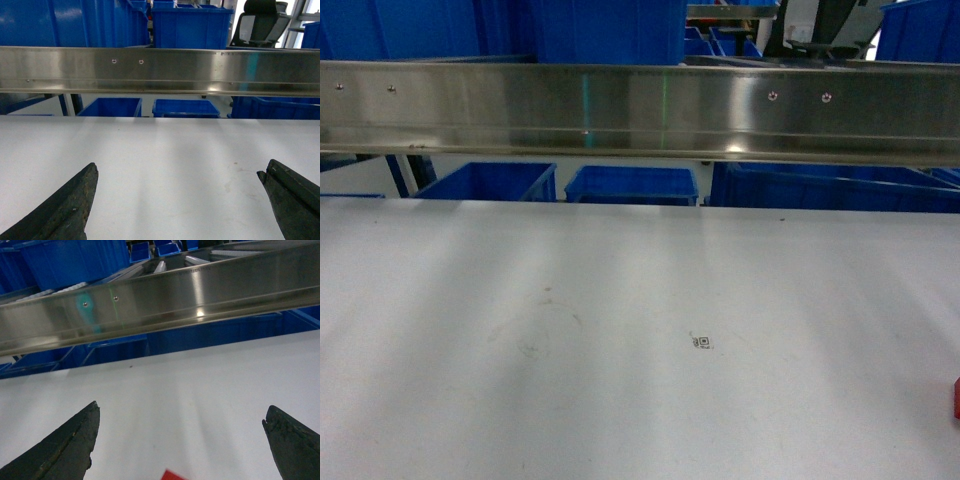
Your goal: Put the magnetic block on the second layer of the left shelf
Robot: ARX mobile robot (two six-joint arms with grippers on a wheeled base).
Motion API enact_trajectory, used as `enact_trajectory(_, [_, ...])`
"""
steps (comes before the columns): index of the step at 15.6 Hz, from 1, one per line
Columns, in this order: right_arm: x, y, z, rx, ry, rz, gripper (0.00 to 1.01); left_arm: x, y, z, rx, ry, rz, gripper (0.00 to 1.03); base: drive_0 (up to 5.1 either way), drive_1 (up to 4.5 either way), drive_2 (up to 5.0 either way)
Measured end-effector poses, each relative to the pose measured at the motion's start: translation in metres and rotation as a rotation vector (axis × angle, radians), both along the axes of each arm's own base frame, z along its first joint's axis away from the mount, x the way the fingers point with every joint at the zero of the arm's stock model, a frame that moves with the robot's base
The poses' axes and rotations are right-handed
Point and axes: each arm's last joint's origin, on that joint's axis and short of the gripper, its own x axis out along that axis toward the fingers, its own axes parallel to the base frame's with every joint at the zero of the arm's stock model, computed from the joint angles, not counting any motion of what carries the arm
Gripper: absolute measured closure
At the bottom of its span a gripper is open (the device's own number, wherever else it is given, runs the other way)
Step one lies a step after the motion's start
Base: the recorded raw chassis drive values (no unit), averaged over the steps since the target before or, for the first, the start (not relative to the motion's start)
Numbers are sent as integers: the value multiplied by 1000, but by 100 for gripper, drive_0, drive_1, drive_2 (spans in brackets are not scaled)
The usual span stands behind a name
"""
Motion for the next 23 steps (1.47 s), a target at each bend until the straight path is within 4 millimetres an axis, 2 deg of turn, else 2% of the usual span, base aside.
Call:
enact_trajectory(1, [29,-3,5,17,30,-4,3,0,0,0,0,0,0,5,0,0,0])
enact_trajectory(2, [62,-3,0,27,95,-9,3,0,0,0,0,0,0,5,0,0,0])
enact_trajectory(3, [84,-1,-10,12,148,-9,3,0,0,0,0,0,0,5,0,0,0])
enact_trajectory(4, [104,5,-19,-42,172,-4,3,0,0,0,0,0,0,5,0,0,0])
enact_trajectory(5, [111,10,-22,-105,132,-23,3,0,0,0,0,0,0,5,0,0,0])
enact_trajectory(7, [110,12,-16,-198,79,-34,3,0,0,0,0,0,0,5,0,0,0])
enact_trajectory(11, [110,12,-16,-227,81,-33,3,0,0,0,0,0,0,5,0,0,0])
enact_trajectory(14, [97,20,-26,-208,200,-31,3,0,0,0,0,0,0,5,0,0,0])
enact_trajectory(16, [96,25,-30,-198,239,-88,3,0,0,0,0,0,0,5,0,0,0])
enact_trajectory(20, [109,34,-59,-128,434,-168,3,0,0,0,0,0,0,5,0,0,0])
enact_trajectory(23, [120,47,-60,0,477,-190,3,0,0,0,0,0,0,5,0,0,0])
